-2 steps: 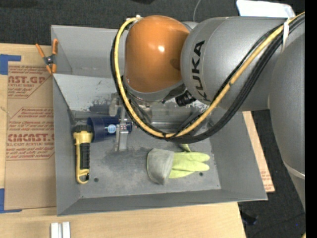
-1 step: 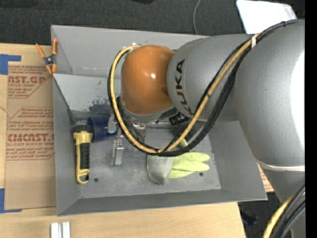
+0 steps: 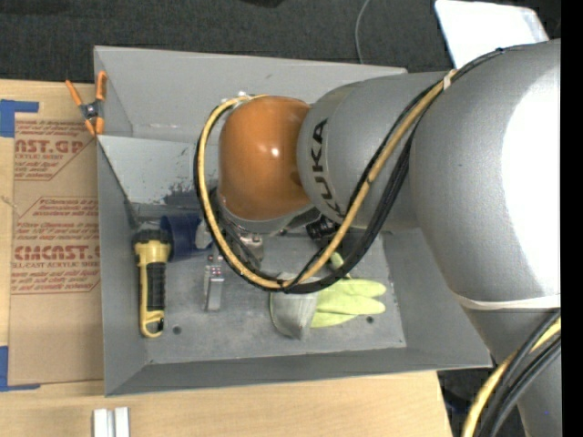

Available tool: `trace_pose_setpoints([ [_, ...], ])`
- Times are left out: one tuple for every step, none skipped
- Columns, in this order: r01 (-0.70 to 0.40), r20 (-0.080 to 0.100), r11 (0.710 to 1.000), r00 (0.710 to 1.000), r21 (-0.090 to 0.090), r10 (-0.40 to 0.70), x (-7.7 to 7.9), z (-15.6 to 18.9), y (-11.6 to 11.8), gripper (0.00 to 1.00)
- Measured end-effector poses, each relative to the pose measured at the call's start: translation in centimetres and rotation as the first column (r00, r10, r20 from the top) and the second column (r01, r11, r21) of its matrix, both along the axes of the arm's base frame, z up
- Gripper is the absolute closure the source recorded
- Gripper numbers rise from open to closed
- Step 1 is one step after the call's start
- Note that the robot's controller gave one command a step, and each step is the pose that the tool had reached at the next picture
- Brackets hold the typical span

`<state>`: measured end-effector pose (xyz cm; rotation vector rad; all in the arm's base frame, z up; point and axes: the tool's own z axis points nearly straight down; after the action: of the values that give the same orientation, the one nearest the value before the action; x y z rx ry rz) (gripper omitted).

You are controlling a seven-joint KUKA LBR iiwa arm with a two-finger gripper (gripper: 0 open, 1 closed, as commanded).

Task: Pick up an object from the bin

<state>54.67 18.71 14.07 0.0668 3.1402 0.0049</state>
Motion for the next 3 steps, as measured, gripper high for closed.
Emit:
trace_pose_setpoints([
  [0.012,0.001,1.0,1.0,0.0,-0.012,2.0,1.9,-5.2,0.0],
  [0.148,-0.005,0.989,0.989,0.001,-0.148,0.1,7.5,-5.9,0.0],
  [0.127,0.004,0.992,0.992,0.0,-0.127,2.8,4.8,-11.4,0.0],
])
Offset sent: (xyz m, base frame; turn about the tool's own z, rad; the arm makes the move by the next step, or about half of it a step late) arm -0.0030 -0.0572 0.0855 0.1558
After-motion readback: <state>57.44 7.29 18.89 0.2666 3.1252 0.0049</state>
